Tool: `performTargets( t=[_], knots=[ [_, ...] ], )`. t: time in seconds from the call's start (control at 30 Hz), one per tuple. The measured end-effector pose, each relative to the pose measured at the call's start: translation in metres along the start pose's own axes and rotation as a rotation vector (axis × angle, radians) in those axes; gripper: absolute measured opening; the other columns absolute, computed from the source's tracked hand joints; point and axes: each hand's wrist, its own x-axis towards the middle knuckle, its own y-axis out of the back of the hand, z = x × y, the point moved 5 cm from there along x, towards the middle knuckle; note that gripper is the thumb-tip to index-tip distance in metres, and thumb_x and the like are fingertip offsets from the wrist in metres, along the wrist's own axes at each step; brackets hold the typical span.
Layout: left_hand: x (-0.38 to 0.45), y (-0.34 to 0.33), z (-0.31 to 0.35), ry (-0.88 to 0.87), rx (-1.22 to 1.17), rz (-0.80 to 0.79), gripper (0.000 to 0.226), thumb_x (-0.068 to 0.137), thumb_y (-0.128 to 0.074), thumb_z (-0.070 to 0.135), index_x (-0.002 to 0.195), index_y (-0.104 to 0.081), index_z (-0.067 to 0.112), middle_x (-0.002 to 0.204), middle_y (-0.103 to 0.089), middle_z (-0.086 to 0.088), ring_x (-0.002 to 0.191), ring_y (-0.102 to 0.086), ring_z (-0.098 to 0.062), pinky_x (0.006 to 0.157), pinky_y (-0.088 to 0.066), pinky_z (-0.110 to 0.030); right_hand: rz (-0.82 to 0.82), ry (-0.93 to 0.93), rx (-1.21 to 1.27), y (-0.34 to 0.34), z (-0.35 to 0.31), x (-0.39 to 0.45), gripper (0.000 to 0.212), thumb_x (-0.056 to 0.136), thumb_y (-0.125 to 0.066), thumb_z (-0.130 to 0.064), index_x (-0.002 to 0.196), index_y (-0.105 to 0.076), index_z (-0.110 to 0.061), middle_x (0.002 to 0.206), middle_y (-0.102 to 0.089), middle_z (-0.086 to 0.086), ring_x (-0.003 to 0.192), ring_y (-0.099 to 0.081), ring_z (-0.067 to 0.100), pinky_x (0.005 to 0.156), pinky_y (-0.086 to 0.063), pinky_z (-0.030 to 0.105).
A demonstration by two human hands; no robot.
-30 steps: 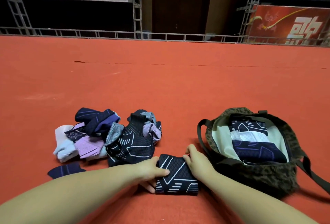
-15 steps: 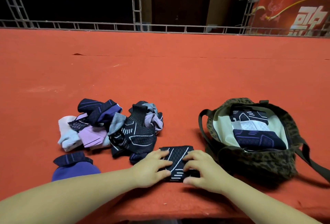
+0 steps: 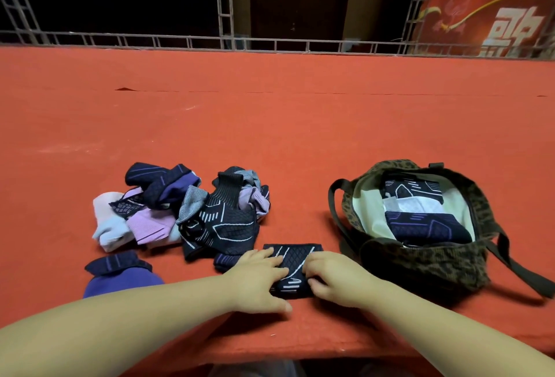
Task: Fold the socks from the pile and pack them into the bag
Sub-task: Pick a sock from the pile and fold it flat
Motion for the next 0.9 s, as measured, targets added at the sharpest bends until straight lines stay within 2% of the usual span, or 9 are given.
performTargets(
  t=[0.1,0.17,0.3,0.37,0.53,0.63,0.73,0.8,0.9],
  knots=[
    [0.001,0.008,0.004,-0.049,-0.050,0.119,0.048,0.085,-0.057,0.049,0.127,-0.055,0.025,0.134,-0.055,0.000,0.129,-0.044,-0.021,0.105,-0.033,-0.036,-0.088,-0.172,0.227,0.009,0.010,-0.005,0.015,0.086,-0.053,-0.022,0.095,-0.064,-0.017,0.100,-0.062,-0.004,0.091,-0.056,0.012,0.085,-0.045,0.029],
    [0.000,0.011,0.002,-0.034,-0.170,0.138,0.029,0.089,-0.055,0.039,0.111,-0.063,0.022,0.112,-0.066,-0.001,0.108,-0.057,-0.022,0.091,-0.044,-0.035,-0.121,-0.181,0.269,0.013,0.006,-0.009,0.014,0.086,-0.057,-0.029,0.094,-0.064,-0.019,0.099,-0.062,-0.004,0.090,-0.056,0.012,0.085,-0.046,0.030],
    [-0.001,0.013,-0.003,-0.020,-0.336,0.071,0.023,0.092,-0.054,0.036,0.100,-0.064,0.016,0.094,-0.065,-0.004,0.086,-0.058,-0.018,0.078,-0.045,-0.032,-0.218,-0.175,0.129,0.013,-0.008,-0.018,0.039,0.078,-0.067,-0.046,0.109,-0.052,-0.029,0.100,-0.059,-0.012,0.090,-0.055,0.011,0.076,-0.041,0.026],
    [-0.002,0.017,-0.006,-0.024,-0.428,0.010,0.019,0.093,-0.055,0.035,0.096,-0.063,0.018,0.083,-0.060,0.001,0.077,-0.053,-0.013,0.069,-0.041,-0.027,-0.219,-0.175,0.080,0.016,-0.011,-0.017,0.029,0.085,-0.062,-0.042,0.108,-0.051,-0.028,0.099,-0.062,-0.006,0.091,-0.056,0.016,0.071,-0.037,0.027],
    [0.000,0.015,-0.012,0.007,-0.604,-0.105,0.010,0.093,-0.056,0.030,0.084,-0.056,0.025,0.067,-0.051,0.010,0.061,-0.050,-0.008,0.056,-0.042,-0.018,-0.316,-0.281,0.268,0.016,-0.003,-0.013,0.013,0.090,-0.058,-0.035,0.089,-0.051,-0.024,0.086,-0.055,-0.007,0.081,-0.051,0.014,0.069,-0.038,0.028],
    [0.007,0.008,-0.021,0.129,-0.736,-0.046,0.010,0.094,-0.056,0.029,0.088,-0.056,0.021,0.069,-0.054,0.005,0.058,-0.053,-0.008,0.051,-0.049,-0.020,-0.255,-0.403,0.321,0.011,0.010,-0.006,0.018,0.090,-0.058,-0.034,0.078,-0.048,-0.026,0.078,-0.052,-0.009,0.076,-0.049,0.012,0.060,-0.035,0.022],
    [0.014,0.003,-0.026,0.208,-0.663,0.020,0.018,0.092,-0.056,0.035,0.085,-0.057,0.019,0.071,-0.055,0.002,0.061,-0.054,-0.015,0.050,-0.046,-0.023,-0.179,-0.507,0.320,0.001,0.020,0.000,0.020,0.089,-0.058,-0.038,0.080,-0.049,-0.022,0.085,-0.056,-0.004,0.082,-0.054,0.015,0.066,-0.039,0.028],
    [0.017,0.004,-0.024,0.201,-0.509,0.063,0.022,0.093,-0.053,0.038,0.086,-0.058,0.018,0.077,-0.057,0.001,0.075,-0.055,-0.017,0.060,-0.040,-0.026,-0.197,-0.518,0.267,-0.005,0.021,0.004,0.018,0.087,-0.058,-0.039,0.090,-0.054,-0.022,0.097,-0.061,-0.002,0.092,-0.057,0.019,0.076,-0.045,0.031],
    [0.017,0.004,-0.021,0.195,-0.312,0.083,0.031,0.094,-0.046,0.045,0.101,-0.058,0.017,0.101,-0.064,-0.004,0.098,-0.058,-0.023,0.079,-0.044,-0.031,-0.259,-0.551,0.212,-0.006,0.022,0.008,0.029,0.085,-0.059,-0.041,0.109,-0.058,-0.025,0.112,-0.063,0.000,0.103,-0.057,0.020,0.086,-0.046,0.032]
  ],
)
